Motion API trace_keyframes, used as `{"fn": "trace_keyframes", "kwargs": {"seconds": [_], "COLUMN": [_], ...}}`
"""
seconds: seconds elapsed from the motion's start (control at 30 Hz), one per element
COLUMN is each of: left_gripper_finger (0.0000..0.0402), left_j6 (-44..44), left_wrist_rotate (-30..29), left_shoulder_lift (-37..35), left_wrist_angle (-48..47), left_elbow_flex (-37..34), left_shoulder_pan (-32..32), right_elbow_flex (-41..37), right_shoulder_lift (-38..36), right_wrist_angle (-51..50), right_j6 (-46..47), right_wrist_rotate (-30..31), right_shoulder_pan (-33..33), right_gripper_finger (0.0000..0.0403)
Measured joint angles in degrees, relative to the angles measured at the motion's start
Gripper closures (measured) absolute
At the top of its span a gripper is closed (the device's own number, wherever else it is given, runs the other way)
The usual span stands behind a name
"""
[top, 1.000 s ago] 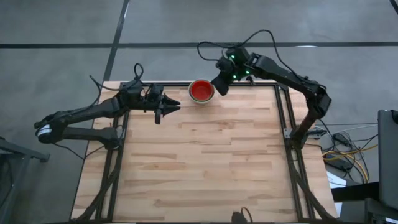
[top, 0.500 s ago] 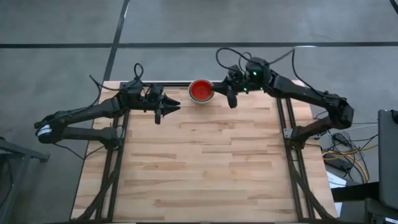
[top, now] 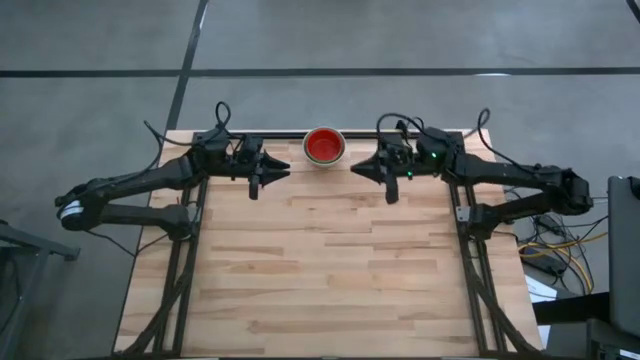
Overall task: Nest bowls inside each other
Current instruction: Return to Home Position
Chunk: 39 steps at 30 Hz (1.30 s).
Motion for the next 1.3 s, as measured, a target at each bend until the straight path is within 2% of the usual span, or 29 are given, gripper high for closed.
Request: {"fn": "trace_keyframes", "kwargs": {"seconds": [0.37, 1.0, 1.3], "left_gripper_finger": [0.0280, 0.0280, 0.0280], "left_j6": [0.0, 0.0, 0.0], "left_wrist_rotate": [0.0, 0.0, 0.0], "left_shoulder_lift": [0.0, 0.0, 0.0], "left_wrist_angle": [0.0, 0.0, 0.0], "left_elbow_flex": [0.0, 0.0, 0.0], "left_shoulder_pan": [0.0, 0.0, 0.0], "right_elbow_flex": [-10.9, -26.1, -31.9], "right_shoulder_lift": [-9.4, -29.4, -36.4], "right_wrist_angle": [7.6, 8.1, 8.0], "right_j6": [-6.7, -5.6, -4.5], "right_wrist_rotate": [7.8, 7.7, 7.7], "right_shoulder_pan": [6.7, 6.9, 6.9], "right_gripper_finger": [0.0394, 0.0394, 0.0394]}}
